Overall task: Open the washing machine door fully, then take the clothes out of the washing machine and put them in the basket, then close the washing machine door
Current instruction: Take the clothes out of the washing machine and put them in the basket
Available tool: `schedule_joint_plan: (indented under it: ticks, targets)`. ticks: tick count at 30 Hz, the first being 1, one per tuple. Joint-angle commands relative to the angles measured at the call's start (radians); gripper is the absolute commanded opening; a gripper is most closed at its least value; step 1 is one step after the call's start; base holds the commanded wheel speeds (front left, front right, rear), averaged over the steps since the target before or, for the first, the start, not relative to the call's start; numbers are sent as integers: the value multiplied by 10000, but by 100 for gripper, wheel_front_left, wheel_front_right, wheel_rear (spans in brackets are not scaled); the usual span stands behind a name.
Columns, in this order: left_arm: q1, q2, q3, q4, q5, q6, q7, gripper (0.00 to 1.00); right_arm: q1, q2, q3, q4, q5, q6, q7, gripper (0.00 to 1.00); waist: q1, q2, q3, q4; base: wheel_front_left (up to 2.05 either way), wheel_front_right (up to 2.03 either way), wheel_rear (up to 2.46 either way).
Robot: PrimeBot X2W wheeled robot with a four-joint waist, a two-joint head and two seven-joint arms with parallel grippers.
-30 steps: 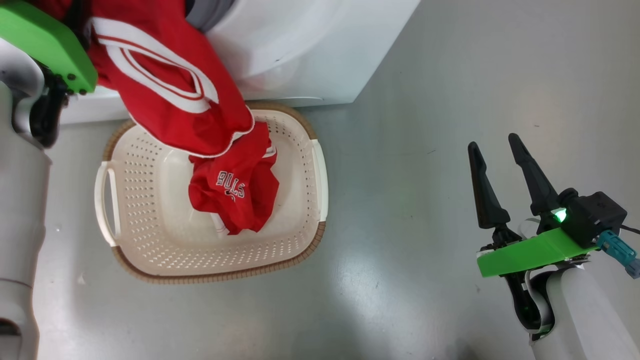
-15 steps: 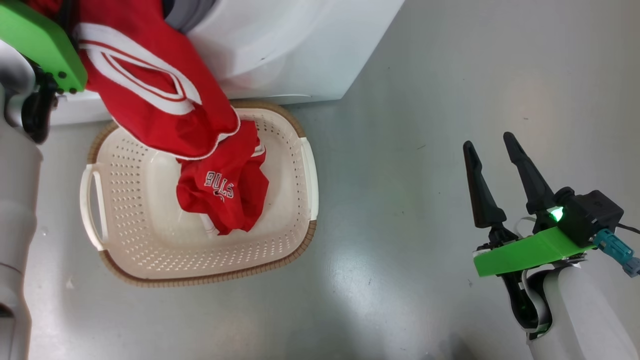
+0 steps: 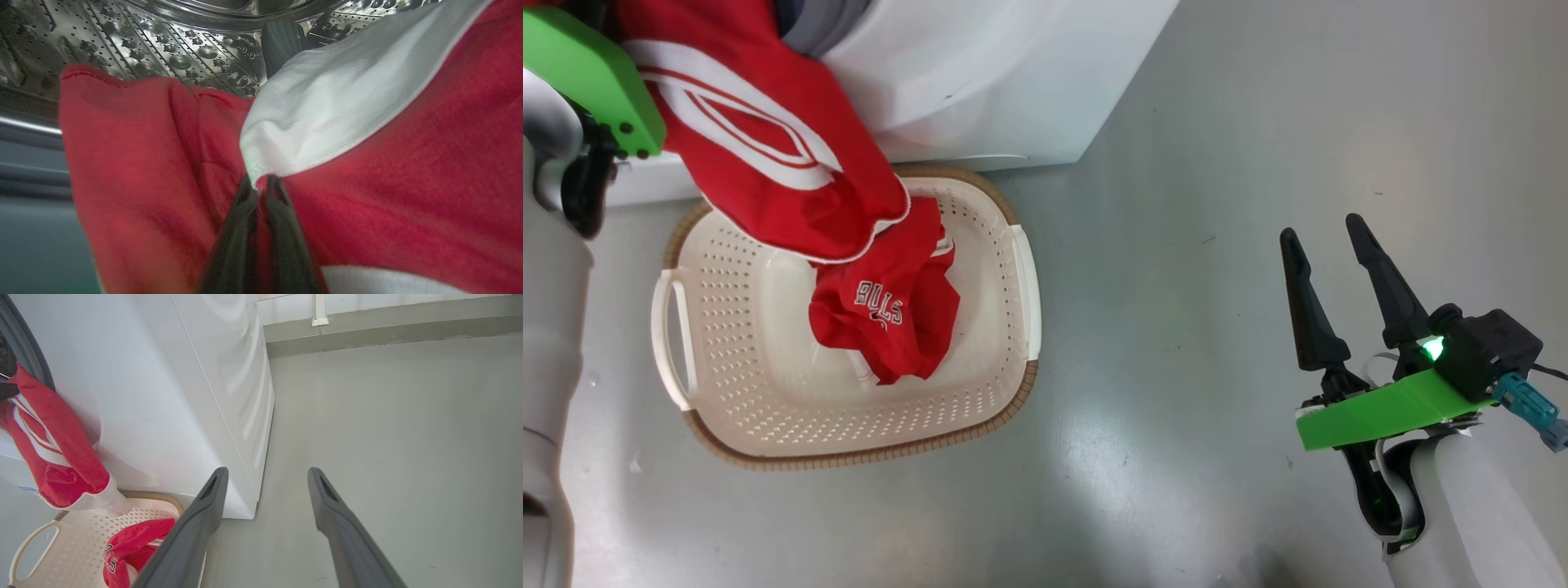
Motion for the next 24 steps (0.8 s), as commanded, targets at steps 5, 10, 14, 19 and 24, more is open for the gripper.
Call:
schedule_joint_plan:
  ticks: [5, 10, 14, 19, 24]
  targets:
    - [-109, 404, -51, -185, -275, -54, -459, 0, 67, 3, 191, -200, 139, 48, -65, 100, 0, 0, -76, 69, 0, 0, 0]
    - [177, 372, -82, -537, -605, -54, -1507, 0, 139, 3, 132, -191, 122, 48, -65, 100, 0, 0, -225, 164, 0, 0, 0]
    - [600, 331, -65, -946, -880, -54, -2190, 0, 226, 3, 44, -182, 63, 48, -65, 100, 0, 0, -376, 298, 0, 0, 0]
    - [1271, 425, 370, -2135, -1019, -50, -2401, 0, 322, 3, -25, -191, -37, 48, -65, 100, 0, 0, -532, 480, 0, 0, 0]
    - [2577, 445, 1447, -4422, -511, 146, -2408, 0, 415, 3, -87, -203, -113, 48, -65, 100, 0, 0, -670, 628, 0, 0, 0]
